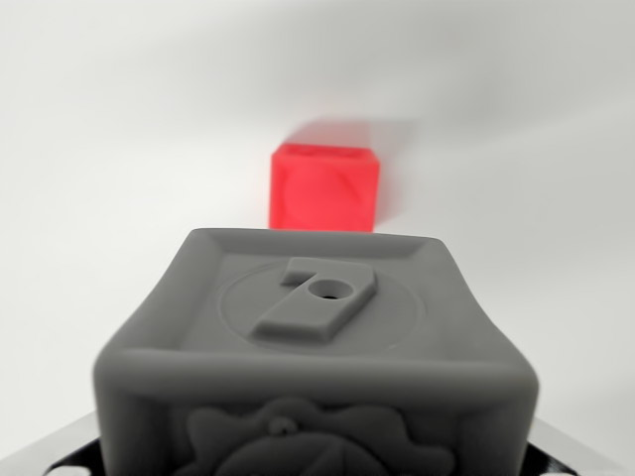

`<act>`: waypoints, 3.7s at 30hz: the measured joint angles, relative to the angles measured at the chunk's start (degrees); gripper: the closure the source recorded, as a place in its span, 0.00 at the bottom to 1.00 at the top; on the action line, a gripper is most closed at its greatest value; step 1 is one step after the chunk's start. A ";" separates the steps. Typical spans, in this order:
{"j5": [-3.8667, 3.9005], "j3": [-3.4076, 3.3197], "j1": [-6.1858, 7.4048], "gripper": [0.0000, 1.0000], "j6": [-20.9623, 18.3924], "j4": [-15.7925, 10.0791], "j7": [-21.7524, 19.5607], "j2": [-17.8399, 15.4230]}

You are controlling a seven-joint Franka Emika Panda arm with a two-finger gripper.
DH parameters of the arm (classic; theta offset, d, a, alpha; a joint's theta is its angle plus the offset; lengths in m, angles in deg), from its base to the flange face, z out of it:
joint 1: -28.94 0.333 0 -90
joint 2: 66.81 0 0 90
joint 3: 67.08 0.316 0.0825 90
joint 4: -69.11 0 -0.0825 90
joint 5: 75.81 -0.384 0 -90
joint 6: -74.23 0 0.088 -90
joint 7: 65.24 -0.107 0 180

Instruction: Destack cube

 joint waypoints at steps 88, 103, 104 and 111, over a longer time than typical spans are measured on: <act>-0.08 -0.50 -10.03 1.00 15.19 -28.59 20.41 -12.97; -0.14 -0.70 -12.16 1.00 17.57 -32.55 24.61 -14.55; -0.15 -0.72 -12.30 1.00 17.74 -32.81 24.89 -14.67; -0.20 -0.86 -13.24 1.00 18.82 -34.46 26.84 -15.25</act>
